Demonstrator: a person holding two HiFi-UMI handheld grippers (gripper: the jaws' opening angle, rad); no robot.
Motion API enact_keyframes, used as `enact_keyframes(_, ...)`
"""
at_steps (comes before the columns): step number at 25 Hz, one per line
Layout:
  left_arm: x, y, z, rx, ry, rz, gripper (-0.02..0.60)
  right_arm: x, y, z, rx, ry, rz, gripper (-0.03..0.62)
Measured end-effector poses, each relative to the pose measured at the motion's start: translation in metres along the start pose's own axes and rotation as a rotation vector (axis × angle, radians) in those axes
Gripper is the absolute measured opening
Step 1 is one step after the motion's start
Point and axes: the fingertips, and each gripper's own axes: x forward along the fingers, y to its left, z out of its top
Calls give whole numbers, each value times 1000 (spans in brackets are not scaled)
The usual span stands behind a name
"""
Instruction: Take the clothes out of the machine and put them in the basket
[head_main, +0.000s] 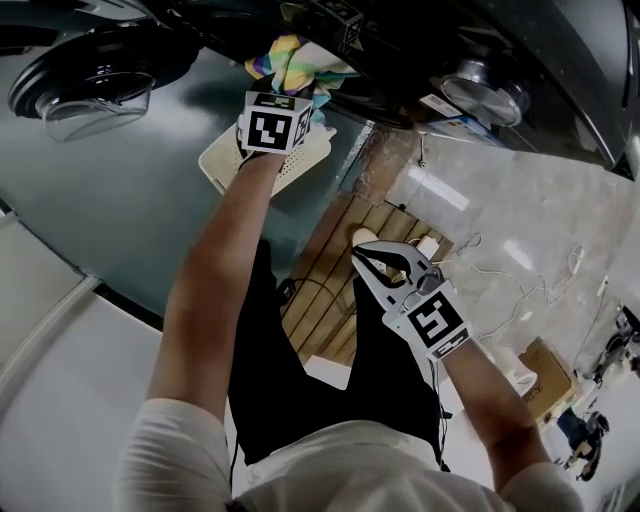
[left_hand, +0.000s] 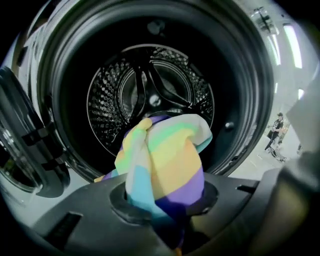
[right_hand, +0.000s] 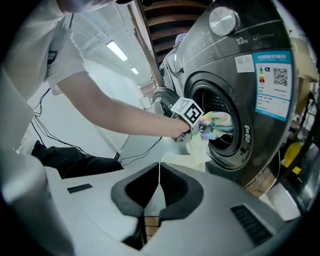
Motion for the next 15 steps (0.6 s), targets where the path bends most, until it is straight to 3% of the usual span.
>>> enact_keyframes(15, -109, -27, 10, -66, -101, 52, 123, -29, 8, -5, -104, -8, 100, 3)
